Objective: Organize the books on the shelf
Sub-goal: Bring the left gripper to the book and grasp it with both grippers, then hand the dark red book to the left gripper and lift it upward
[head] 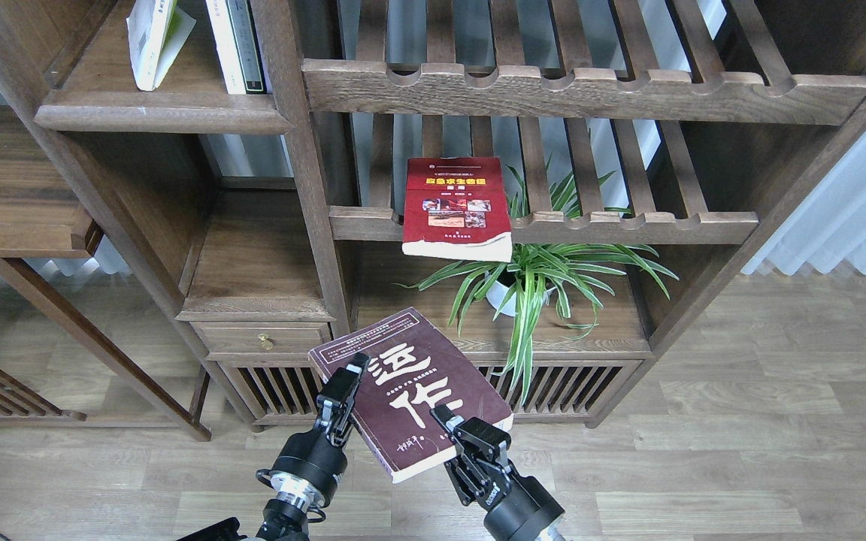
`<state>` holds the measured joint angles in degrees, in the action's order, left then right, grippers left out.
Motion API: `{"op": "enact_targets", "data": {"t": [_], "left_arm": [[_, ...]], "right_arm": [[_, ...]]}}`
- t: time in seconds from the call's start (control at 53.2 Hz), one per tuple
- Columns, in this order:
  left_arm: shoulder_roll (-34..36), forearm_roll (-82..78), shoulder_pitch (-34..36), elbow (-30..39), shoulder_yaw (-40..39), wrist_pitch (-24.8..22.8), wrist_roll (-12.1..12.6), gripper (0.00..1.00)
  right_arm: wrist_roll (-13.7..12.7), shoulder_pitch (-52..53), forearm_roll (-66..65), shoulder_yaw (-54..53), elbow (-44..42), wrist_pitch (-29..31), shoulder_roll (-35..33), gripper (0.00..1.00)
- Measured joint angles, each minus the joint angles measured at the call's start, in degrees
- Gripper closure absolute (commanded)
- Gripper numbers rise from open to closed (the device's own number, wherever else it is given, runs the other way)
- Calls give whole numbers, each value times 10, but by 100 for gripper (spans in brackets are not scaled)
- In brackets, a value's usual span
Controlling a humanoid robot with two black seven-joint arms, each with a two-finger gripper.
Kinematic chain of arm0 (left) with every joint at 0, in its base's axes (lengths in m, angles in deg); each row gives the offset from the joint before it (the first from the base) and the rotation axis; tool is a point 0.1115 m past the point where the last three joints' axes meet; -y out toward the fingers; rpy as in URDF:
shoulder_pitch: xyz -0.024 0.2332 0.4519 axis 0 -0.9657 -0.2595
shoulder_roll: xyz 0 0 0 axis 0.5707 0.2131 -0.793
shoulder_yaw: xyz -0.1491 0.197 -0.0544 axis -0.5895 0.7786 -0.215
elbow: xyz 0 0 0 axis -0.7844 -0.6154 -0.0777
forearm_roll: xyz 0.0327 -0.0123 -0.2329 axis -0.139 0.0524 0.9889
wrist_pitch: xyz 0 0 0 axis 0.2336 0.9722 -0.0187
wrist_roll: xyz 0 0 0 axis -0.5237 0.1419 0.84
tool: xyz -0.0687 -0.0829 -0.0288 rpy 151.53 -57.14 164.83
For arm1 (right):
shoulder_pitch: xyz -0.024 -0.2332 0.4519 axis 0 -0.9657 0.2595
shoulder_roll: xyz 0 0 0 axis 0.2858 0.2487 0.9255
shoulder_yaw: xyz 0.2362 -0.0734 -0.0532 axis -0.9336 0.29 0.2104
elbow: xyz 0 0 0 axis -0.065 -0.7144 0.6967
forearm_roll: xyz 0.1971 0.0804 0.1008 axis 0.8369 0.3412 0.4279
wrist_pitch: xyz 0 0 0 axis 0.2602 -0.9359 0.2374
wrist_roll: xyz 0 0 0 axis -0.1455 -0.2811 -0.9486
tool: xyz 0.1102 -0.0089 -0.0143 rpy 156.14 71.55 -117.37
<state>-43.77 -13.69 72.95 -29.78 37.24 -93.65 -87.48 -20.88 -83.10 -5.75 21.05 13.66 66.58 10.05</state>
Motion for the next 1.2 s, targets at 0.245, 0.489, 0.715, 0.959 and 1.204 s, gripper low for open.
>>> {"op": "enact_targets", "data": {"t": [0.245, 0.489, 0.715, 0.959, 1.204], "left_arm": [[40, 0, 18, 2, 5, 0, -1, 97], [122, -9, 36, 39, 11, 0, -2, 97], [187, -44, 56, 60, 6, 0, -1, 96], [267, -91, 40, 108, 10, 0, -1, 96], [346, -205, 27, 176, -11, 0, 4, 96]], "right_arm": [[0, -14, -9, -10, -1, 0, 0, 8], [-4, -21, -52, -37, -10, 0, -11, 1], [1, -3, -57, -75, -12, 0, -34, 2], [2, 32, -52, -86, -21, 0, -63, 1], [3, 44, -51, -86, -29, 0, -65, 2]]}}
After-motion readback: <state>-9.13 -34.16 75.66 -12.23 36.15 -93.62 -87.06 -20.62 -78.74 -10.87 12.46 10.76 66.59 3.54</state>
